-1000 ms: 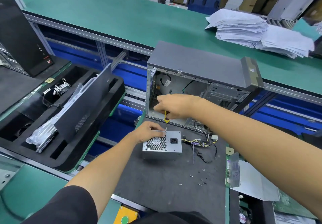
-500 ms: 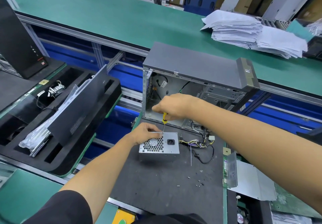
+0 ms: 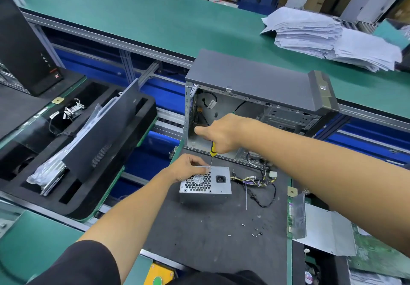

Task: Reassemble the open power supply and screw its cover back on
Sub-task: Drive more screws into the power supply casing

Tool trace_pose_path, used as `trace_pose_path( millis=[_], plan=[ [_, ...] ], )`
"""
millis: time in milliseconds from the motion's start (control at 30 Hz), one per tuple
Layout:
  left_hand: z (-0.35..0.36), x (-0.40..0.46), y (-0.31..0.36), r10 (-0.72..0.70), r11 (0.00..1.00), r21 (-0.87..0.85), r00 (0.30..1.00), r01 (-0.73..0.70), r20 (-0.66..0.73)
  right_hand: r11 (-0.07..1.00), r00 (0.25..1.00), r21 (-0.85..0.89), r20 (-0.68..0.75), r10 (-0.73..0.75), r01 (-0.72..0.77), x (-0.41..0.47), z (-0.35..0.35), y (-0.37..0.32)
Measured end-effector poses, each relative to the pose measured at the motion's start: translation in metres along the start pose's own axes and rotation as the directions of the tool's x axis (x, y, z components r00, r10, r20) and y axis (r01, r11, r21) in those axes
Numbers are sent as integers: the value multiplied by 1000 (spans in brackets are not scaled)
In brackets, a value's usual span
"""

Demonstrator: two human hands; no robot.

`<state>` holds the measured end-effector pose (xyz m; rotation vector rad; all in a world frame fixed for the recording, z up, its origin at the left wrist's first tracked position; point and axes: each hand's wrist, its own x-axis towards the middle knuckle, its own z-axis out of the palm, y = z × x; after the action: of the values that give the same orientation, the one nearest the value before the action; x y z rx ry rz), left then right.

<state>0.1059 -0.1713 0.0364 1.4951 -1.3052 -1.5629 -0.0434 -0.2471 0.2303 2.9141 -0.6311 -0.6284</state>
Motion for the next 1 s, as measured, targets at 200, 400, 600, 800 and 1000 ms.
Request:
trace_pose_path(
  millis=[200, 400, 600, 800, 1000],
  plan=[
    [-1, 2, -3, 8, 1000, -6, 1000, -8, 22, 993, 999, 115, -36, -1, 5, 1, 2, 1],
    [-3, 7, -5, 4, 999, -34, 999, -3, 38, 884, 920, 259, 167, 355, -388, 4, 9, -1],
    [-2, 7, -8, 29, 998, -51, 998, -26, 52, 980, 981, 79, 85, 174, -181, -8, 4, 14],
    [-3, 9, -11, 34, 999, -38, 998, -32, 61, 910, 926, -196, -30, -378, 365, -8, 2, 17],
    [-4, 12, -11, 39, 998, -48, 998, -36, 56, 975, 974, 75, -109, -201, 210, -9, 17, 16]
  ],
)
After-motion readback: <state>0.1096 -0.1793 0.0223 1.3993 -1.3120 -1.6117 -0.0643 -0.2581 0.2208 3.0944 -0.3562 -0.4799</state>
